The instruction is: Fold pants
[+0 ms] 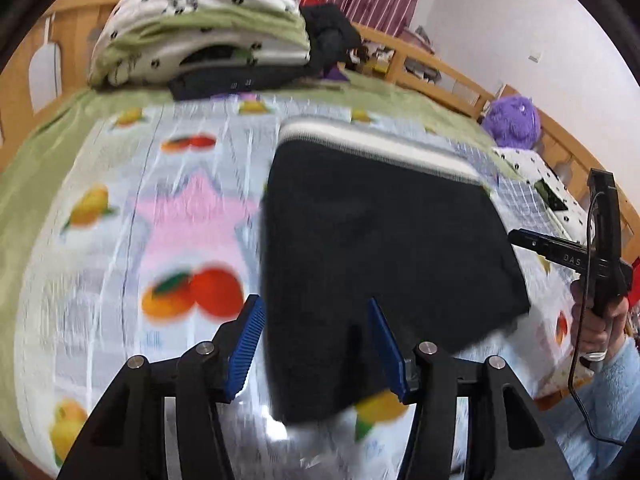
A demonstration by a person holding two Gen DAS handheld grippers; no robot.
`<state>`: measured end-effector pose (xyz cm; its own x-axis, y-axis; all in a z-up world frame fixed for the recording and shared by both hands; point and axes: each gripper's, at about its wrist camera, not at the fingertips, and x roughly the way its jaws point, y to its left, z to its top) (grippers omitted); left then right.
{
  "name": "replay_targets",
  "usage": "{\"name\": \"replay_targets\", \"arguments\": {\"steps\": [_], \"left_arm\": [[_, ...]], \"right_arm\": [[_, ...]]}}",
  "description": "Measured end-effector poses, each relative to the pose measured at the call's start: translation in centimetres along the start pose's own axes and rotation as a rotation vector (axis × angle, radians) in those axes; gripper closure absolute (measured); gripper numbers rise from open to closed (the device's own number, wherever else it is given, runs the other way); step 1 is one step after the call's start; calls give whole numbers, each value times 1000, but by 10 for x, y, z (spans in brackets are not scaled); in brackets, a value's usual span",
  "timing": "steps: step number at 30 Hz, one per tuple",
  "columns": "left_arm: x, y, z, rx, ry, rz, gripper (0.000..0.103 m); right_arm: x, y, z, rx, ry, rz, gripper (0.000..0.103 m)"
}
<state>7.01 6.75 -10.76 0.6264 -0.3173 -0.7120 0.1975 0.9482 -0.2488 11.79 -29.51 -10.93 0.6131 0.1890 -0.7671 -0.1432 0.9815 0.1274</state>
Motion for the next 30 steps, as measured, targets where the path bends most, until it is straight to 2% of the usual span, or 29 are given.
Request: {"name": "replay_targets", "arguments": {"steps": [1,5,10,12,14,15,16,19,22,26,30], "left_arm": [[3,-2,9,-1,-4,-6,50],[31,-20,54,29,-21,-25,50],[73,-43,95,106,-64,1,50],[97,-46,110,125,-80,35,49],[127,-41,119,115,-35,85,47],[144,-38,119,101,18,91,48],[155,-37,117,99,36,105,48],[157,-48,109,164,12,117,35],[159,-46,108,158,18,115,34],[155,-44,106,154,28,106,33],[147,-56,93,229,62,133,33]], "right_arm": [[2,-3,10,9,-36,-17,58],[20,-11,42,52,-84,-28,58],[46,-16,62,88,-145,1,58],[62,-14,65,50,-134,-37,58],[86,-17,66,27,-95,-86,59],[94,-24,66,47,-82,-70,59],[96,-30,68,73,-76,-46,58],[101,-35,72,108,-55,-20,58],[105,-30,73,75,-58,-49,59],[104,-30,72,89,-53,-40,58],[97,-28,69,79,-41,-50,58]]}}
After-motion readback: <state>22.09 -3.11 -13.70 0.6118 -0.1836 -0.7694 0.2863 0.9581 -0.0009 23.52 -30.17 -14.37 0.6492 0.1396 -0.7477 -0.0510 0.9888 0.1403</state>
